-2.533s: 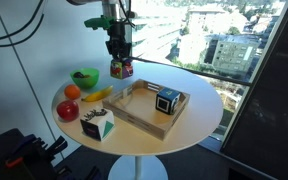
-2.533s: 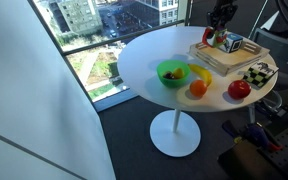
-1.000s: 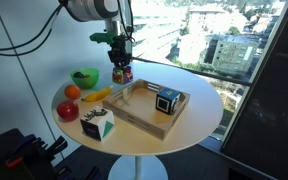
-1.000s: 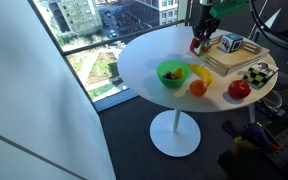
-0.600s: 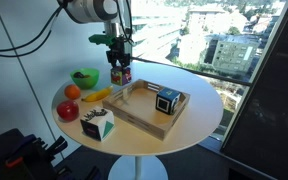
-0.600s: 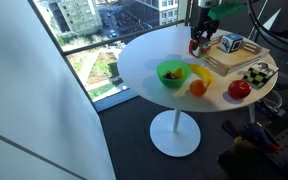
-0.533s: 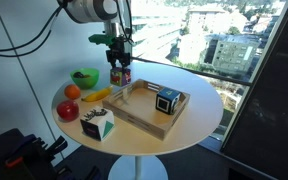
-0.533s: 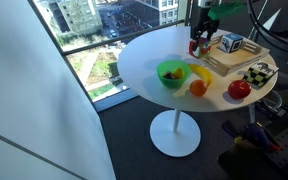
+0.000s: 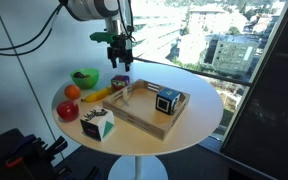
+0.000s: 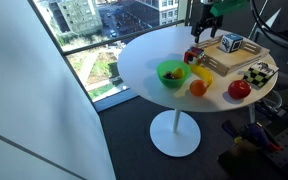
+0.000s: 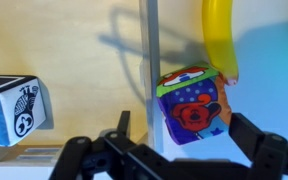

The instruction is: Pick up the block at the bottom right of the wooden crate and then put it on the table

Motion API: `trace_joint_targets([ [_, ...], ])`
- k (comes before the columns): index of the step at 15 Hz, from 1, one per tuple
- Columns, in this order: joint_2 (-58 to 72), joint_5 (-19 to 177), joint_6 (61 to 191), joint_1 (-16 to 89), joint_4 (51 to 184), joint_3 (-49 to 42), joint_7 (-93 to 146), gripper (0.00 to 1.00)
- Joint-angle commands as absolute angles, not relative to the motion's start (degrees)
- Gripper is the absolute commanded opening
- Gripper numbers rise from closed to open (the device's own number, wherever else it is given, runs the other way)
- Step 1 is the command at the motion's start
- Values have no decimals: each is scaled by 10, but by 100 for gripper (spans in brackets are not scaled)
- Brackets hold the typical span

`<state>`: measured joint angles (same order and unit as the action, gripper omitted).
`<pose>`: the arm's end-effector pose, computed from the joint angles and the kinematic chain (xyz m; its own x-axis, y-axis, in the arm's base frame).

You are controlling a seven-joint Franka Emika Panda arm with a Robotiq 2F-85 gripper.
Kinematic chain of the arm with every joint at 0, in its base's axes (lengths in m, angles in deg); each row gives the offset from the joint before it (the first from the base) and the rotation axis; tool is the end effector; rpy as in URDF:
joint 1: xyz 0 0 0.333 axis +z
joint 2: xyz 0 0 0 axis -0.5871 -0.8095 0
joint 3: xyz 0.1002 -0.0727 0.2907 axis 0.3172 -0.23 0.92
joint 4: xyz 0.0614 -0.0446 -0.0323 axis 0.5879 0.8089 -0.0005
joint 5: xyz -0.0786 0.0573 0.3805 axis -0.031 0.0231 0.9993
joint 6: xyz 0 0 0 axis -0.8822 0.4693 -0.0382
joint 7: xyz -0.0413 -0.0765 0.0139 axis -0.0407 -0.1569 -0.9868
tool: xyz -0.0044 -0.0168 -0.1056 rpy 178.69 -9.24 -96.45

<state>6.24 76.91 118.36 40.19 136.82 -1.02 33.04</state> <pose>0.6076 0.0310 0.3292 0.9960 -0.0891 -0.0089 -0.0881 -0.9930 0.0786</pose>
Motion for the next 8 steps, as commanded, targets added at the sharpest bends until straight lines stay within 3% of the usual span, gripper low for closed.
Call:
trace_joint_targets([
  [1,96,759,1151,400,1375,-16,346,100],
  [8,151,759,1090,390,1385,-17,340,100],
])
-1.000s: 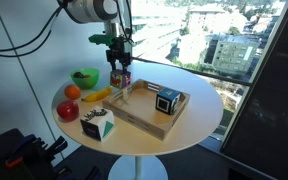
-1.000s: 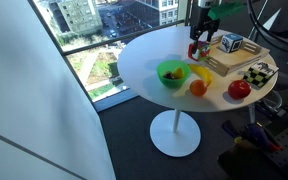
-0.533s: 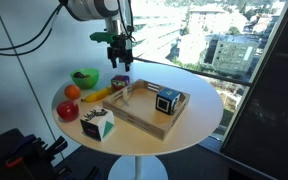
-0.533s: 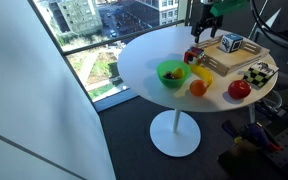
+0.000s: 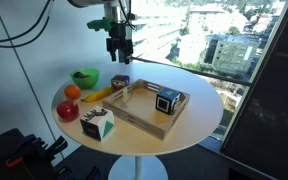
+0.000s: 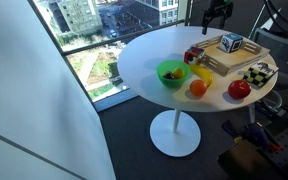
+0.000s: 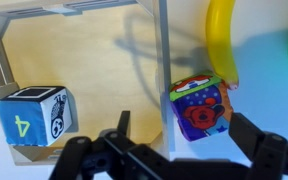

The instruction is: Pick up the block at the bottom right of the wooden crate and then put it on the table

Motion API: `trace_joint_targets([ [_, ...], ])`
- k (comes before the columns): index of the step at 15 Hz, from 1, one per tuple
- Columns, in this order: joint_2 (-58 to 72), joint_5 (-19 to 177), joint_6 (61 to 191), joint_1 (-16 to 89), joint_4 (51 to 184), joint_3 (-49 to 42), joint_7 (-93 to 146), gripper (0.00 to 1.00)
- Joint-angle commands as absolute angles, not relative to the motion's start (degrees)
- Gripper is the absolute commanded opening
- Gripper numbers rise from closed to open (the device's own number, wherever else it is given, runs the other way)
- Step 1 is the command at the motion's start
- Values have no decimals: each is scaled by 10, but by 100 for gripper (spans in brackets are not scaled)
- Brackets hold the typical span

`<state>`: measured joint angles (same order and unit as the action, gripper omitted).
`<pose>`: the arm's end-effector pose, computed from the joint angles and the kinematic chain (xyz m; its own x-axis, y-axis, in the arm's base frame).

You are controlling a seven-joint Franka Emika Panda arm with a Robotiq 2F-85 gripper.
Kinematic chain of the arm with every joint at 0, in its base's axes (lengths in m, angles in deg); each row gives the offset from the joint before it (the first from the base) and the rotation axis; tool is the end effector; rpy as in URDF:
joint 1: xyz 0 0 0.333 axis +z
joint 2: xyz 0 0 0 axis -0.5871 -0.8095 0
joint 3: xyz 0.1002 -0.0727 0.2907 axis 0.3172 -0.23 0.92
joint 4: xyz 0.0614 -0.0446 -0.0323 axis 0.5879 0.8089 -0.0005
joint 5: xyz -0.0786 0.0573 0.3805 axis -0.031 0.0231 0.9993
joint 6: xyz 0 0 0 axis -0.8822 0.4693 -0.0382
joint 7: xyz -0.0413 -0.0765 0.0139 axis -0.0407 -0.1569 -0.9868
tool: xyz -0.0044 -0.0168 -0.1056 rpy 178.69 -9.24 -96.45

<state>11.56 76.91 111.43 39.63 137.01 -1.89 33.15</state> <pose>0.5924 0.0141 0.3734 0.9914 -0.1250 -0.0380 -0.1211 -0.9885 0.0906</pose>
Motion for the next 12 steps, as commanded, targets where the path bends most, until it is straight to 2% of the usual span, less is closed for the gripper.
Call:
trace_joint_targets([
  [1,160,756,1083,389,1387,-18,342,100],
  [12,257,777,981,364,1398,-16,278,100],
])
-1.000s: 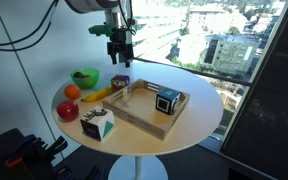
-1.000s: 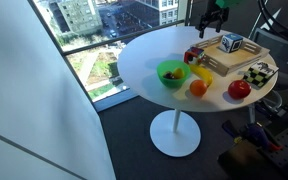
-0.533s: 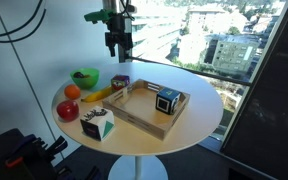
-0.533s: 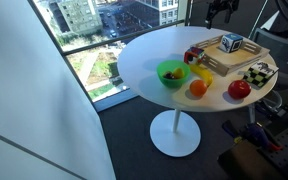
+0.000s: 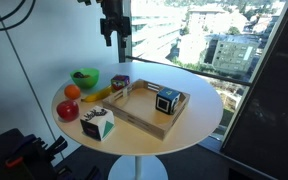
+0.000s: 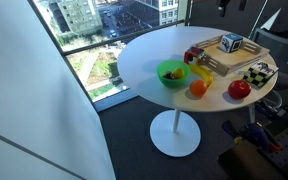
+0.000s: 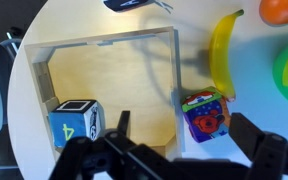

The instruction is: Pick up the block at the bottom right of the wooden crate and then put it on the table

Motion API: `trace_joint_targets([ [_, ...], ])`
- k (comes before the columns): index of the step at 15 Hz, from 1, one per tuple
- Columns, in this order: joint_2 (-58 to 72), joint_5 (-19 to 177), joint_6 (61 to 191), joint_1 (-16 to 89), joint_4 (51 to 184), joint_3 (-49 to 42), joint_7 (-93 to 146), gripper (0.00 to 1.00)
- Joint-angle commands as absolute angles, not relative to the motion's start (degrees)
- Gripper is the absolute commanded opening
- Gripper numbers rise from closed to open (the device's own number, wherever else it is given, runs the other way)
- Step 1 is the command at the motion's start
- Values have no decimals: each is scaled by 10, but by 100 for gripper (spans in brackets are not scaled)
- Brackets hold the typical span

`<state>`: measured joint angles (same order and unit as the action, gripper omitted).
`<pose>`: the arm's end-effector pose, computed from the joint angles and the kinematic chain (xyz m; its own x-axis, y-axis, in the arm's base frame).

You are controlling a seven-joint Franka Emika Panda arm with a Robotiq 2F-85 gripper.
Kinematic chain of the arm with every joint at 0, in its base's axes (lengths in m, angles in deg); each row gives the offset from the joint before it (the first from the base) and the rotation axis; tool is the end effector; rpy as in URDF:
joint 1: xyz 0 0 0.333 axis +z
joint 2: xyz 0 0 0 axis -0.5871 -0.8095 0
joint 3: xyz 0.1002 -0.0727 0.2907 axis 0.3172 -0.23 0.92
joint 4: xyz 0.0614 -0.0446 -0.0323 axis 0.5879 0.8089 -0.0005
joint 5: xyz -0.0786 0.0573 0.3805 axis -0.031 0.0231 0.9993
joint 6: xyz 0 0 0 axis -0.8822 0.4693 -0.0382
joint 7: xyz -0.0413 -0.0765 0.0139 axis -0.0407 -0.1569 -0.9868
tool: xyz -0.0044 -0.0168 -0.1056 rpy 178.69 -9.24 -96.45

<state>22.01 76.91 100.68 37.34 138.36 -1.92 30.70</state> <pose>0.5514 -0.0121 0.4521 0.9880 -0.1382 -0.0695 -0.1314 -0.9869 0.0940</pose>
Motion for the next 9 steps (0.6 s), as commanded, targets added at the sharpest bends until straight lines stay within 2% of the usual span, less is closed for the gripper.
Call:
trace_joint_targets([
  [1,265,775,972,363,1398,-16,272,100],
  [9,328,773,903,362,1413,-14,246,100],
])
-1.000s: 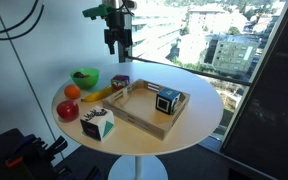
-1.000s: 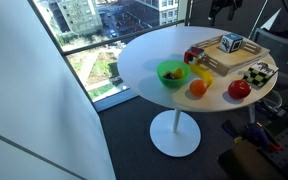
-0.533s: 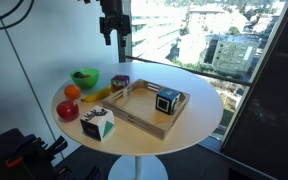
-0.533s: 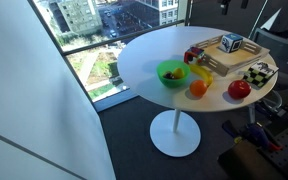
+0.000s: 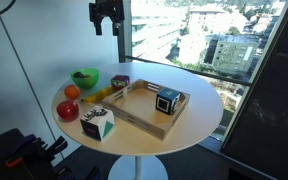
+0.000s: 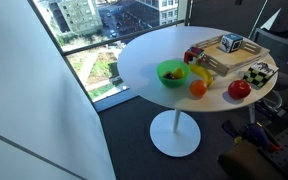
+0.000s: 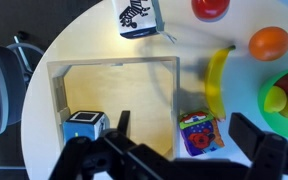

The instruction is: Pick up the block at the bottom right of the wooden crate and then put it on the table

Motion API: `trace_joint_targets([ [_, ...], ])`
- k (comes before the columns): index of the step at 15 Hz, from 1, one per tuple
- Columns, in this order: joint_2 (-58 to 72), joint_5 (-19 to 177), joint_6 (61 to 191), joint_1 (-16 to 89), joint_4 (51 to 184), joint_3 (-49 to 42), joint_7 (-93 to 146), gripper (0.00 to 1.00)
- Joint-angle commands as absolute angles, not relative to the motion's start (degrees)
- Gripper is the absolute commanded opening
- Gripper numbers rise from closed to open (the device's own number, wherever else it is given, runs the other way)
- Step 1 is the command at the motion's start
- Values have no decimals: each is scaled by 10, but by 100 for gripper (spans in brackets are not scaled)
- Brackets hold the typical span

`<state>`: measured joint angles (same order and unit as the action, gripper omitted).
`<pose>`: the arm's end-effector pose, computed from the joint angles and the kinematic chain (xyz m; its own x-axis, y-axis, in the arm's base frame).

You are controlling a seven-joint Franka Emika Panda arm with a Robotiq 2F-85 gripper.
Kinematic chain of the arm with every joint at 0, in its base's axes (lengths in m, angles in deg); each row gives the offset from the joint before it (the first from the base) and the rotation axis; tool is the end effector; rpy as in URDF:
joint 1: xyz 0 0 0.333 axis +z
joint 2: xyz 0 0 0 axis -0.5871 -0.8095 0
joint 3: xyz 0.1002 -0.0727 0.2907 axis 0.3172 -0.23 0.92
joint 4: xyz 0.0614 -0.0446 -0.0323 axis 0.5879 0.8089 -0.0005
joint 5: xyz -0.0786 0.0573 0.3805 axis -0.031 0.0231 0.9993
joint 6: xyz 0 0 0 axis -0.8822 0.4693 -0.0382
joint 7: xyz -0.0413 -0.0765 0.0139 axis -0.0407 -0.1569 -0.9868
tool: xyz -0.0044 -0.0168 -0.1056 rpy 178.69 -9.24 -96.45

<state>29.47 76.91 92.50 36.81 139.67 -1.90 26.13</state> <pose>0.5121 -0.0183 0.4998 0.9906 -0.0794 -0.1115 -0.0695 -0.9935 0.0898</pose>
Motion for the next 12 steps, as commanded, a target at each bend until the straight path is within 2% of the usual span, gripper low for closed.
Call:
trace_joint_targets([
  [1,334,774,896,362,1414,-14,246,100],
  [6,365,777,866,363,1421,-12,243,100],
  [12,405,792,891,365,1449,-16,213,100],
])
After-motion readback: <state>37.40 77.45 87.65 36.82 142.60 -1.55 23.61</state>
